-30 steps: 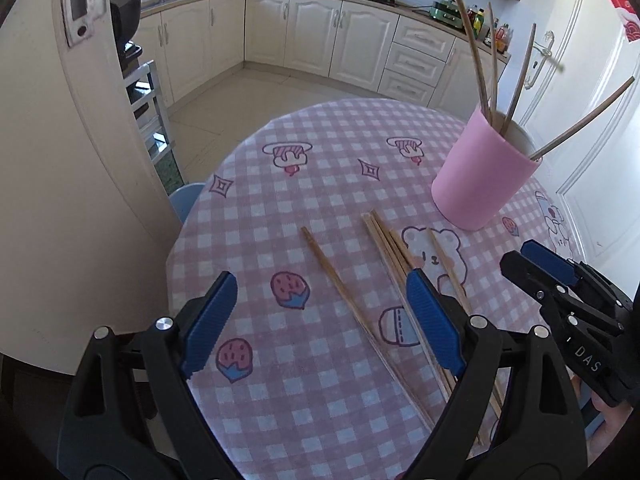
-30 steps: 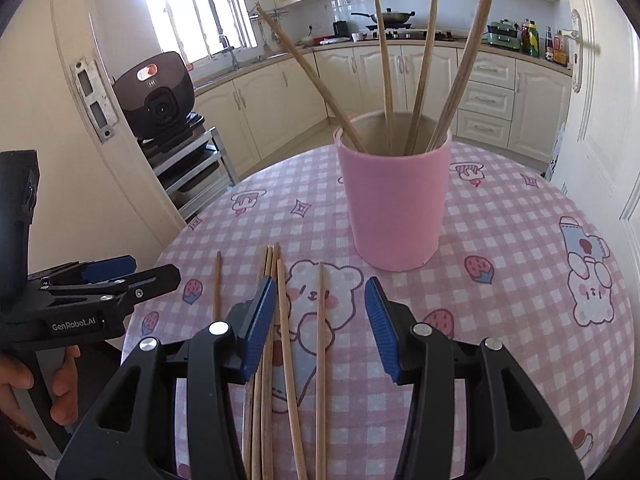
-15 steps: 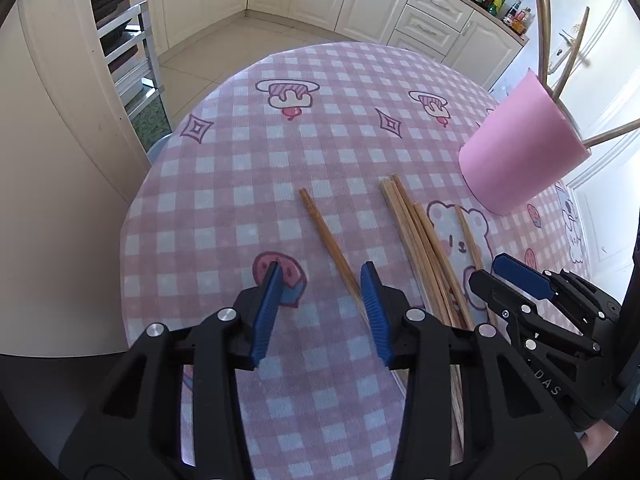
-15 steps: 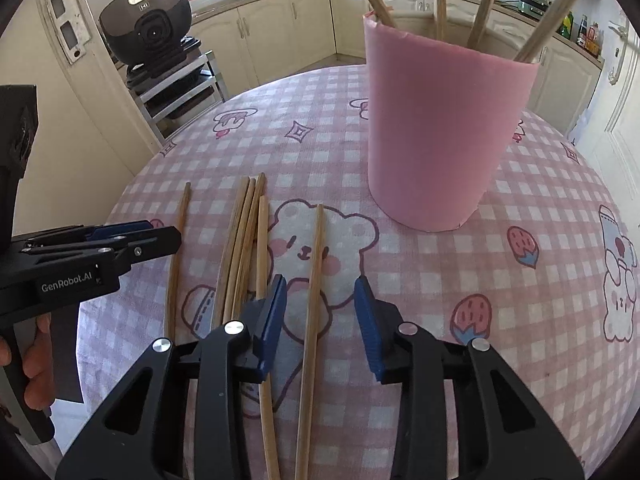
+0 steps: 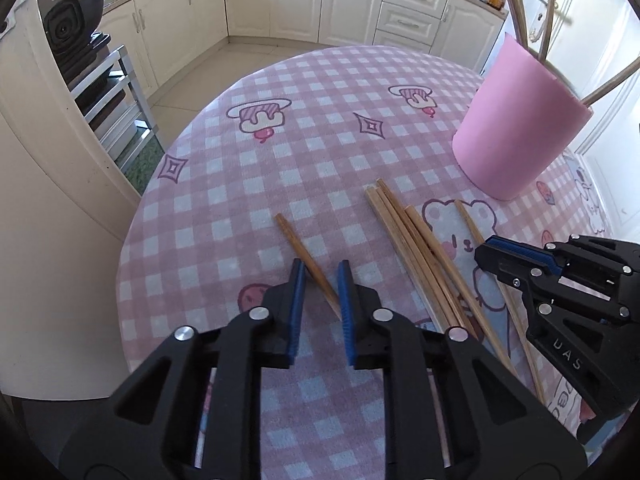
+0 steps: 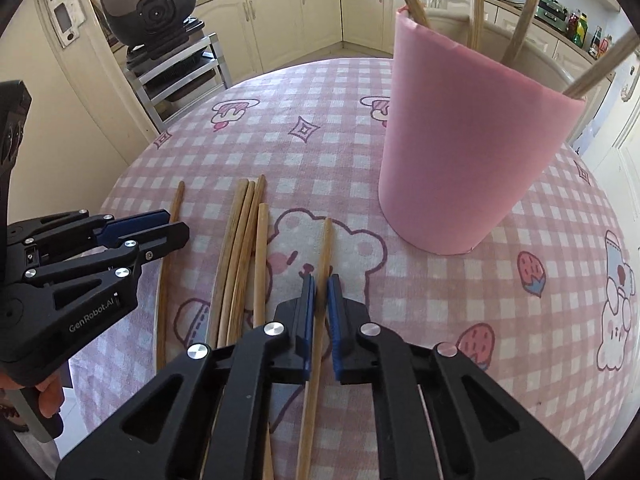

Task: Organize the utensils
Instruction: 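Close the left gripper on a chopstick while the right gripper grasps another, then lift both held chopsticks upright and carry them above the pink cup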

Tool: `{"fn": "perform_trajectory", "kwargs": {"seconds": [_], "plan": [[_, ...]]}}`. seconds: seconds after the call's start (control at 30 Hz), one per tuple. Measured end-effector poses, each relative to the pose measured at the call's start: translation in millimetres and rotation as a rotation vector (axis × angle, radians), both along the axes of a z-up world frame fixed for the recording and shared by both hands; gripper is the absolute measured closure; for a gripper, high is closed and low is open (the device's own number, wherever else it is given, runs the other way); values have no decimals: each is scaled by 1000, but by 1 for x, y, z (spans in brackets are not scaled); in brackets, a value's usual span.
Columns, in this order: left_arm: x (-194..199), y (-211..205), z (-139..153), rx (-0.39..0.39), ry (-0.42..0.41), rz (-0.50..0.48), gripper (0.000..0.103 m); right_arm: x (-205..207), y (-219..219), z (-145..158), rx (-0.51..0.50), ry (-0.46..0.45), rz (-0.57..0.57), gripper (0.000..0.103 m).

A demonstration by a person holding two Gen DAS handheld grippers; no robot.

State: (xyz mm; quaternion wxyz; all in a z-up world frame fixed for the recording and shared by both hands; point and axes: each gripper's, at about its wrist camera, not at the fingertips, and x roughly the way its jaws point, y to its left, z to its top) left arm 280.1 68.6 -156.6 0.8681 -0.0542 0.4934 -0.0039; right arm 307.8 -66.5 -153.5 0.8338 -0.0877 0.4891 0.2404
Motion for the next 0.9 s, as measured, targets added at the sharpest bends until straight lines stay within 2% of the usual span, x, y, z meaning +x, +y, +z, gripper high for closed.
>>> {"fn": "perform_trajectory", "kwargs": {"seconds": [0.2, 0.4, 0.57, 0.7, 0.9], "plan": [[-3, 10, -1, -103, -20, 9, 97, -9, -15, 7, 74, -1, -24, 98], [-14, 12, 17, -155, -71, 19, 97, -26, -29, 42, 155, -55, -25, 98], [-30, 7, 58, -186, -165, -9, 97, -39, -47, 78, 238, -121, -34, 98], [-46, -1, 97, -190, -258, -44, 97, -55, -58, 103, 289, -181, -37, 98], [-68, -10, 138, -194, -366, -85, 97, -75, -67, 135, 362, -294, -34, 98]]}}
